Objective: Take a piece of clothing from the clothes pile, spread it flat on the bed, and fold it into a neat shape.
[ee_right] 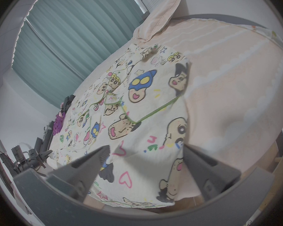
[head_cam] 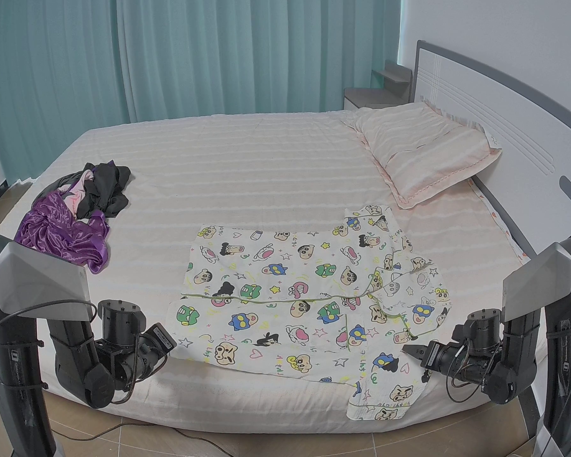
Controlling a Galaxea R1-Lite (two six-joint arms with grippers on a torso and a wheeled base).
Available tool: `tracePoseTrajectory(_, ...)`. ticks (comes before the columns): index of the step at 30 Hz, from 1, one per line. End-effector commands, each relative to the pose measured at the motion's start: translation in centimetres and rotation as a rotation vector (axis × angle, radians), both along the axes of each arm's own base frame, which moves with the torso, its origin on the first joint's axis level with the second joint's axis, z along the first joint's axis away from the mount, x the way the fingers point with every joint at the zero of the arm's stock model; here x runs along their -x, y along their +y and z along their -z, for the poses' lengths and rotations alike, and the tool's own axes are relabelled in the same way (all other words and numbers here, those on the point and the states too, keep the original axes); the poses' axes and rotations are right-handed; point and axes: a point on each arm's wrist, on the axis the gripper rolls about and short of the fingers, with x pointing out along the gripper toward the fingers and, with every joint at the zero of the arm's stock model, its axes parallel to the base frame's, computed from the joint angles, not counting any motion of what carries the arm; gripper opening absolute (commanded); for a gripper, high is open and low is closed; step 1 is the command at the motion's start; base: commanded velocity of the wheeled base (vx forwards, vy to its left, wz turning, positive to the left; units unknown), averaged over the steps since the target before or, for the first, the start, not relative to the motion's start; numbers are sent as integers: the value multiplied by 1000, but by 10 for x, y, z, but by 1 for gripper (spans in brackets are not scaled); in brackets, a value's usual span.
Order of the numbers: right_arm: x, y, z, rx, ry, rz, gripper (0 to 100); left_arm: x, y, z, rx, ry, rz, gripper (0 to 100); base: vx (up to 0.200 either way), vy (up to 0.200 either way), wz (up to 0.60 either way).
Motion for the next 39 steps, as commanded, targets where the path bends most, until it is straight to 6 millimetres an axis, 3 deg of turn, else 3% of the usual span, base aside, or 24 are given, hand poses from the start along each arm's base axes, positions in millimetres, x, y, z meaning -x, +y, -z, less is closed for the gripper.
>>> tracePoseTrajectory(1,-13,0,-2,-17,-49,-4,0,1,1,-1,-5,1,-3,0,0,0,0)
tracePoseTrajectory(18,-77,-27,-22,-8,-211,90,0,0,1,0,-26,-5,-35,0,0,0,0)
tracePoseTrajectory(24,-78,-25,-16,-3,-155,73,0,0,1,2,-27,0,-34,0,0,0,0)
tracePoseTrajectory(25,-77,-25,-15,-4,-149,71,100,1,1,2,-27,1,-34,0,0,0,0)
tracePoseTrajectory(32,-66,-44,-15,-1,-116,109,100,2,-1,2,-28,6,-26,0,0,0,0)
tracePoseTrajectory(39,-35,-63,-34,-7,-113,153,100,2,-1,2,-26,6,-25,0,0,0,0)
